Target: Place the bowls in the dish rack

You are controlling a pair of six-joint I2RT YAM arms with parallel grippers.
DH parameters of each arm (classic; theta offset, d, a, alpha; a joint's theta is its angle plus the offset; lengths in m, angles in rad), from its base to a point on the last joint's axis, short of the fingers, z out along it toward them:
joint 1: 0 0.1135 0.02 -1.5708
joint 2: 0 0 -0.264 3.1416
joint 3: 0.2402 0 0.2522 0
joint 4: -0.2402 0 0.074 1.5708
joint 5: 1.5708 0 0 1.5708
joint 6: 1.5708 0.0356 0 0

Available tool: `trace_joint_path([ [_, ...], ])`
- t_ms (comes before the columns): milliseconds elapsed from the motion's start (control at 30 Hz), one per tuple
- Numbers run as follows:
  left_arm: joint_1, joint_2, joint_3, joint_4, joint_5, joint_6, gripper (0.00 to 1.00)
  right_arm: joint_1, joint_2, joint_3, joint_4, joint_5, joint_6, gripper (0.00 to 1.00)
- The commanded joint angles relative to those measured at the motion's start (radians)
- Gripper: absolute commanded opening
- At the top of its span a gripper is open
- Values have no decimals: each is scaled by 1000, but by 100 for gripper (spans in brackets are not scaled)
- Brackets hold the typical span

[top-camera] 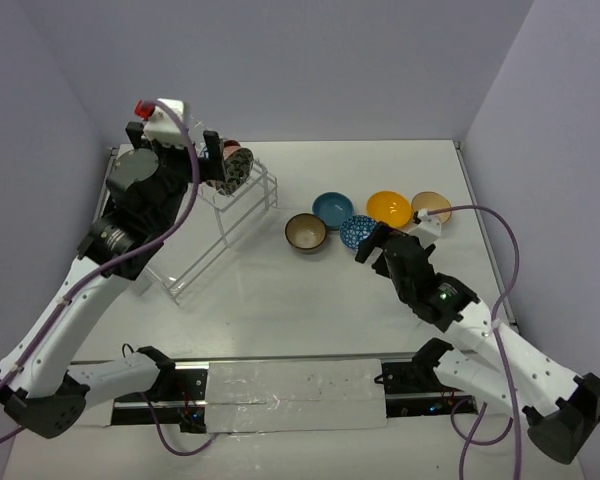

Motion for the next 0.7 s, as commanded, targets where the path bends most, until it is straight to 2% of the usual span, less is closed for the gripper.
trace_joint_path([
  [0, -4, -86, -85, -117, 94, -303, 99, -110, 105, 82, -96, -29, 71, 100],
  [33, -4, -100, -131, -122, 120, -338, 99, -159, 159, 93, -90, -49, 60, 99],
  [233, -4, -208, -289, -146, 246, -421, 99, -268, 370, 139, 25, -154, 22, 96],
  [467, -4, -270, -392, -160, 267, -466, 99, -311, 590, 206, 119, -221, 40, 87],
  [667, -4, -273, -433, -124, 333, -502, 99, -325, 704, 217, 156, -235, 63, 73],
])
